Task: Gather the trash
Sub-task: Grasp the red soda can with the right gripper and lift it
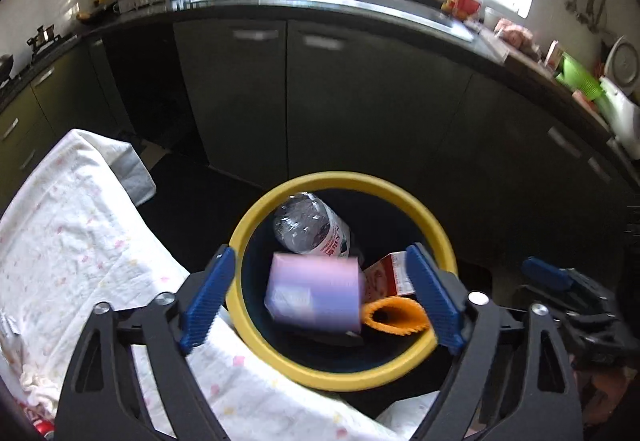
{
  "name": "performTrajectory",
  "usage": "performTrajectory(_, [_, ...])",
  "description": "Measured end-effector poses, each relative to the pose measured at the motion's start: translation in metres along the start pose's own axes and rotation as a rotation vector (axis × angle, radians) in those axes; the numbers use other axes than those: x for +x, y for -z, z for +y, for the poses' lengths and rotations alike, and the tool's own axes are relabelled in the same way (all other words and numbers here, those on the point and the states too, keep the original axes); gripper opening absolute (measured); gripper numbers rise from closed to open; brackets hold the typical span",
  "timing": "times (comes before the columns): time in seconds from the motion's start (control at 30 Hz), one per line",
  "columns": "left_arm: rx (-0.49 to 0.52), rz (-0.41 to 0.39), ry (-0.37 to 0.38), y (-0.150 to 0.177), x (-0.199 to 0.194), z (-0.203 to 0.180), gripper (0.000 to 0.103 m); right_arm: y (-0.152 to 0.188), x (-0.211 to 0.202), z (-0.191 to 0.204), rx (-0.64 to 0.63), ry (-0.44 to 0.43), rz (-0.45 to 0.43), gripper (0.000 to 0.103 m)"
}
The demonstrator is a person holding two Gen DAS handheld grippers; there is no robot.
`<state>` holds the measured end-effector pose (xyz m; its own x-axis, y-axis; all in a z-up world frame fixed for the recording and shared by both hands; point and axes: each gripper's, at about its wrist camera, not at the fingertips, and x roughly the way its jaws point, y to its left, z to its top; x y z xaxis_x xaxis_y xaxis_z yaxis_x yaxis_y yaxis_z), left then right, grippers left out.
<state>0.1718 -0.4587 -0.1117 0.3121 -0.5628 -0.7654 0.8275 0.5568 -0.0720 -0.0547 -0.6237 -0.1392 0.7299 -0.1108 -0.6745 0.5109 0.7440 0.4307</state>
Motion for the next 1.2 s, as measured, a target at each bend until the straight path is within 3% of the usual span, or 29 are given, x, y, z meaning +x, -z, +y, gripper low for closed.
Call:
performTrajectory(0.2, [-0.025,-0.161,-0.051,0.028,-0.094,0.019,0.095,0.007,0.009,0.022,-0.045,-0.026,0.03,0.081])
performTrajectory(0.33, [-0.102,-0.232,-0.117,0.066,-0.155,0.051,0.096,0.012,0.015,0.046,-0.106,-0.037,0.046,0.081])
performTrajectory(0.6, [-0.295,-0.258,-0.363,0.165,-0.239,0.127,0.098,0.034,0.032,0.115,-0.265,-0.072,0.104,0.081])
performTrajectory(0.73, [-0.37,-0.26,-0.419,0.211,-0.261,0.155,0.098,0.048,0.04,0.158,-0.363,-0.123,0.138,0.081])
performTrajectory(0.93, [-0.438,-0.254,-0.42,0.253,-0.273,0.18,0.098,0.066,0.047,0.232,-0.55,-0.306,0.216,0.081])
performTrajectory(1.07, [-0.45,-0.256,-0.418,0.272,-0.28,0.182,0.098,0.074,0.05,0.293,-0.76,-0.451,0.299,0.081])
performTrajectory(1.2, [-0.425,-0.248,-0.457,0.277,-0.285,0.174,0.098,0.082,0.057,0.351,-0.977,-0.513,0.393,0.081])
